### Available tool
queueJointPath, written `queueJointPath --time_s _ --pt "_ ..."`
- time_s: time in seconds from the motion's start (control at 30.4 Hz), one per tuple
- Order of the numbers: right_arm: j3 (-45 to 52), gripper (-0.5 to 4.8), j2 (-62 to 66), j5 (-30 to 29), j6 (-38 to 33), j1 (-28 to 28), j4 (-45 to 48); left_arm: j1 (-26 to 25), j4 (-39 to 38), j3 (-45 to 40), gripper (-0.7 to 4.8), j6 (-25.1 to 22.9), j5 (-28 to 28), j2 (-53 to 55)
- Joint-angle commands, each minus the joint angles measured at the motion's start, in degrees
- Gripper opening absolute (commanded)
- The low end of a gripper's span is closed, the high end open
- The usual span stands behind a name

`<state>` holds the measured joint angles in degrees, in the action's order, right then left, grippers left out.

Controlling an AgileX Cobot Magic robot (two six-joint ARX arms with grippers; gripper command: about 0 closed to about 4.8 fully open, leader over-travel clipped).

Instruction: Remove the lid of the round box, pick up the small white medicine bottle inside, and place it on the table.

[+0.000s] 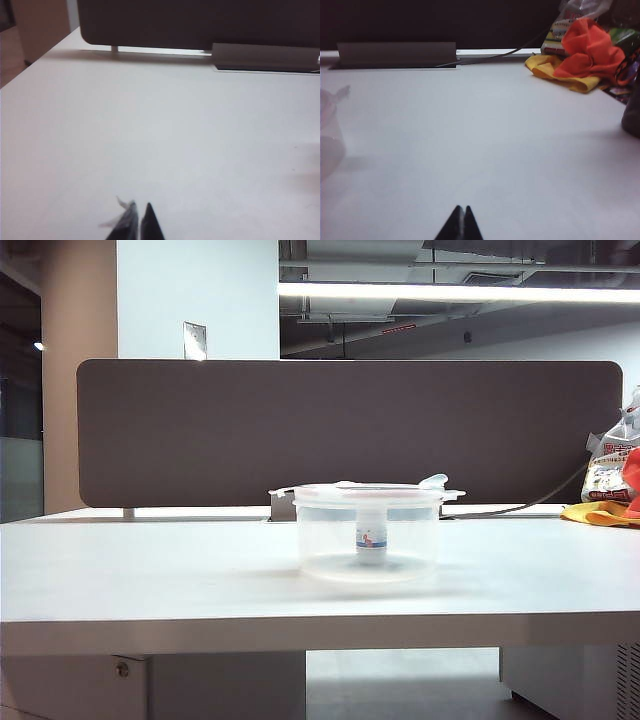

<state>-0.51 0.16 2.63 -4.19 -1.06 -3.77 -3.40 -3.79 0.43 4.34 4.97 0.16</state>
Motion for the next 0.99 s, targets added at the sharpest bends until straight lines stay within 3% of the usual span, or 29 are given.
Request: queueJointPath --time_s 0.03,0.13,0.33,0.43,0.56,0.79,0.99 --pt "0.22 0.0 0.0 -0.02 -4.74 -0.2 1.2 -0.09 4.5 -0.02 0.22 7.26 0.52 0.02" --pt "0.22 0.0 0.0 -0.76 -9.44 -0.31 3.8 -0.09 7.06 0.02 0.22 12.96 3.78 0.02" --pt "0.0 -0.01 0.0 -8.5 -9.73 -0.31 7.43 -0.07 7.65 0.24 0.21 14.23 10.54 0.02" --pt "-1.09 -0.01 0.0 -11.65 -9.73 -0.31 5.57 -0.07 4.63 1.68 0.2 15.12 10.93 0.02" --pt "-4.76 -0.01 0.0 -11.52 -9.73 -0.35 0.52 -0.07 -0.55 5.51 0.2 14.45 10.93 0.11" --pt "-13.6 -0.01 1.86 -11.13 -9.73 -0.35 0.52 -0.07 0.09 12.17 0.09 18.38 12.39 0.37" --pt "-22.51 -0.01 10.84 -11.72 -9.73 -0.35 0.5 -0.07 0.02 19.34 -0.06 18.47 14.45 3.56"
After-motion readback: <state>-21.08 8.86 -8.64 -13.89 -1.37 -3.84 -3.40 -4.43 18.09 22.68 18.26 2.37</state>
